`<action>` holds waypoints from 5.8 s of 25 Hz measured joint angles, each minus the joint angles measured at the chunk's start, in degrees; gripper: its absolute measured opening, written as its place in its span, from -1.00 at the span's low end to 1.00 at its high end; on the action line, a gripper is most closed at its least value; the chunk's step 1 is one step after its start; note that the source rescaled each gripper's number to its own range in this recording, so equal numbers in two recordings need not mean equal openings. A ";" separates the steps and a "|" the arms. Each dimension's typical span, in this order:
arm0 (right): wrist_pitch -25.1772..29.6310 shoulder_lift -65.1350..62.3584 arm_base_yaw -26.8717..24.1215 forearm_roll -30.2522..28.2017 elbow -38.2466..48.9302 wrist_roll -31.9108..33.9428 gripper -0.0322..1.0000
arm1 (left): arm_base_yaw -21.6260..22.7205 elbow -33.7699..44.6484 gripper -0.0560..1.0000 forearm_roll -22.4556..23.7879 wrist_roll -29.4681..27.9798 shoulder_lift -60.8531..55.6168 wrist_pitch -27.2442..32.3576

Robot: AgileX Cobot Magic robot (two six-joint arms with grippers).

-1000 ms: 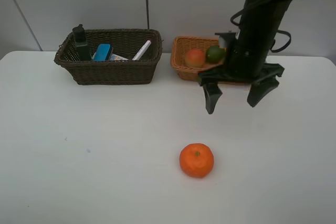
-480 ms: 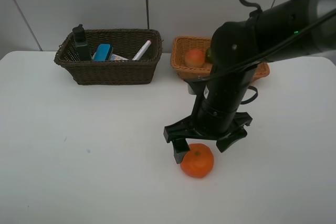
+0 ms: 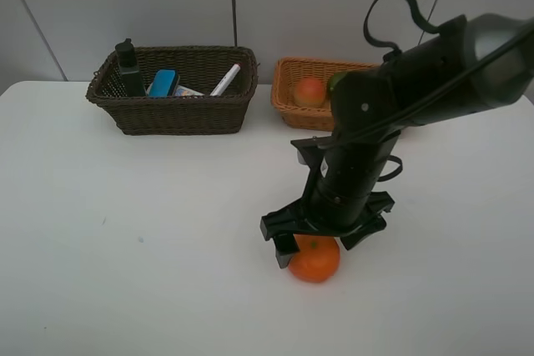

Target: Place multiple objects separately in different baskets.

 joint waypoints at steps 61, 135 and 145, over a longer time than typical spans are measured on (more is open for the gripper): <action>9.45 -0.75 -12.90 -9.64 -22.76 -6.99 0.36 | 0.00 0.00 1.00 0.00 0.00 0.00 0.00; 18.77 -106.07 -46.46 -10.19 25.89 -10.61 1.00 | 0.00 0.00 1.00 0.00 0.00 0.00 0.00; 17.91 -106.07 -45.99 -8.80 26.60 -14.58 1.00 | 0.00 0.00 1.00 0.17 0.00 0.00 0.00</action>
